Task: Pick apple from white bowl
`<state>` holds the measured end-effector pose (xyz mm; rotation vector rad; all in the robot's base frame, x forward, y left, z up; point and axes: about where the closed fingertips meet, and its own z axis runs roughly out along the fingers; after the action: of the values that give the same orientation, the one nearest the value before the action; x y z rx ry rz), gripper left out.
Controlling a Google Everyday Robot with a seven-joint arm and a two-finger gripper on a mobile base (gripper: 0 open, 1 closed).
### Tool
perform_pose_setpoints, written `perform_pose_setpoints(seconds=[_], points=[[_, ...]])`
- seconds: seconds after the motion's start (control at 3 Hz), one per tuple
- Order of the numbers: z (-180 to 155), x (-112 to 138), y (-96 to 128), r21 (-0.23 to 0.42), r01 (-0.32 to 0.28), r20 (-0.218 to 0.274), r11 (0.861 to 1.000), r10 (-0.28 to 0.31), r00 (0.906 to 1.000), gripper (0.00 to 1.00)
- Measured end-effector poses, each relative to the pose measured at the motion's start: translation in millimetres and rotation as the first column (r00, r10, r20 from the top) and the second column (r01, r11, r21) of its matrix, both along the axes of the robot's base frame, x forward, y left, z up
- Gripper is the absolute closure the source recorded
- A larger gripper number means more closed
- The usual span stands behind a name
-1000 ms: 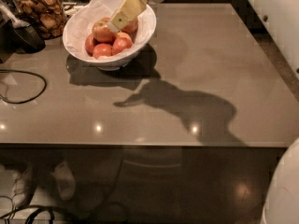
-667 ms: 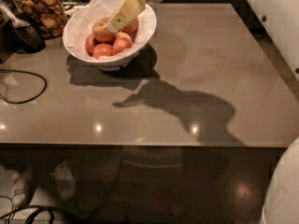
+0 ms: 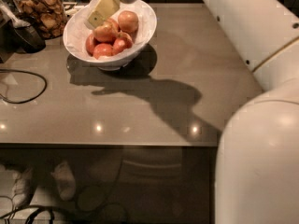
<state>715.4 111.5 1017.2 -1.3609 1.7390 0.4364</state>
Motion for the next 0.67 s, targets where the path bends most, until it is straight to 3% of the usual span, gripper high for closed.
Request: perform_pose_setpoints(seconds=[0.67], points=[[-16.9,28.5,30.0,-0.027,-0.013,0.016,1.000,0.013,0.9998,0.01]])
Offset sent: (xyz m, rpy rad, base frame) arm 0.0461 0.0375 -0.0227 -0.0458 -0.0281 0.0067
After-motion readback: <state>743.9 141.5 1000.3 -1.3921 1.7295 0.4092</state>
